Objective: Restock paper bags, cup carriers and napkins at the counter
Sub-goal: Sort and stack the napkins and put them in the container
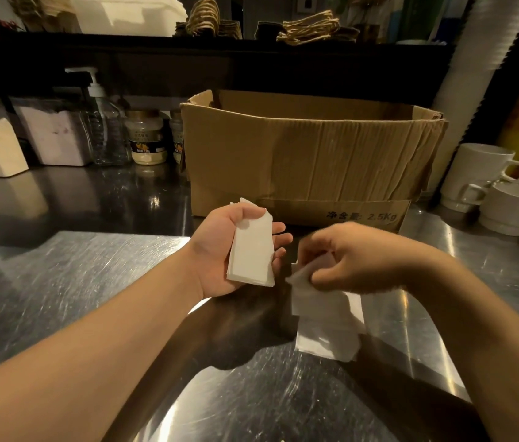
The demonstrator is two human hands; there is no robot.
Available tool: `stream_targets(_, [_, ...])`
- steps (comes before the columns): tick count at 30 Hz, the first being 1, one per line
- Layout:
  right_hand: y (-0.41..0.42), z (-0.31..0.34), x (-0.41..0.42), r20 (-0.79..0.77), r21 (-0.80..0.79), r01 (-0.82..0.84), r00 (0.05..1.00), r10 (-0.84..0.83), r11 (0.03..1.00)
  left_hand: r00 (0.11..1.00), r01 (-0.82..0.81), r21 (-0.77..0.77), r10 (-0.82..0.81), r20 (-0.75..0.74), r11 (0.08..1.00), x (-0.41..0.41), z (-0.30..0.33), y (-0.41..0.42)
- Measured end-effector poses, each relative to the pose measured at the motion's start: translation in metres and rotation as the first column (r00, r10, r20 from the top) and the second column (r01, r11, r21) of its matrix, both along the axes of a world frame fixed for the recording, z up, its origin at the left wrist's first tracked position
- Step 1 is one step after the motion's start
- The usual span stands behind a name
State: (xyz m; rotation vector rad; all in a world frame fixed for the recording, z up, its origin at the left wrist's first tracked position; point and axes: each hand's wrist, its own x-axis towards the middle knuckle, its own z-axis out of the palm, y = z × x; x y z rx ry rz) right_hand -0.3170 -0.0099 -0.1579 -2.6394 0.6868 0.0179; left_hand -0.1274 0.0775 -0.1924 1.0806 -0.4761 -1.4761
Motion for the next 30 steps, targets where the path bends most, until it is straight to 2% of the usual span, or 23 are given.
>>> stream_targets(2, [-0.002,0.005,-0.005,0.205,0.177,-0.034,0.979,-0.003,0.984,1.0,-0.017,-0.027,0.017,0.005,0.999,0.001,0.0,0.001])
stream_targets(5, [-0.005,0.011,-0.012,0.44,0.517,-0.219,0.897,-0.037,0.828,1.0,-0.019,-0.035,0.019,0.019,0.999,0.001,0.002,0.0])
stream_targets(8, [-0.008,0.007,-0.011,0.547,0.59,-0.35,0.836,-0.041,0.728,0.998,0.018,-0.01,-0.017,0.063,1.0,-0.001,0.001,0.001])
stream_targets(12, [-0.013,0.002,-0.01,0.579,0.67,-0.403,0.809,-0.1,0.623,0.994,0.099,-0.001,-0.099,0.052,0.995,-0.005,0.001,0.003])
stream_targets(16, [-0.022,0.001,-0.016,0.59,0.761,-0.537,0.806,-0.044,0.364,0.994,0.057,-0.037,-0.054,0.098,0.998,0.001,0.003,0.003])
stream_targets(18, [-0.024,-0.002,-0.015,0.598,0.764,-0.562,0.801,-0.022,0.316,0.991,0.045,-0.042,-0.04,0.125,0.998,0.003,0.002,0.002])
stream_targets(20, [-0.022,-0.004,-0.013,0.607,0.757,-0.569,0.795,-0.022,0.32,0.988,0.068,-0.043,-0.062,0.141,0.997,0.002,0.0,0.001])
stream_targets(22, [-0.016,-0.003,-0.01,0.606,0.746,-0.551,0.794,-0.039,0.373,0.976,0.106,-0.024,-0.099,0.192,0.994,-0.001,-0.001,0.002])
stream_targets(26, [-0.009,-0.003,0.0,0.563,0.612,-0.325,0.82,-0.108,0.721,0.954,0.187,-0.015,-0.178,0.239,0.982,-0.006,-0.003,0.0])
stream_targets(28, [-0.007,-0.007,0.006,0.547,0.562,-0.225,0.823,-0.154,0.796,0.957,0.189,-0.038,-0.175,0.23,0.981,-0.007,-0.004,0.001])
stream_targets(30, [-0.005,-0.009,0.009,0.532,0.564,-0.162,0.821,-0.207,0.81,0.959,0.194,-0.065,-0.176,0.22,0.979,-0.008,-0.005,0.0])
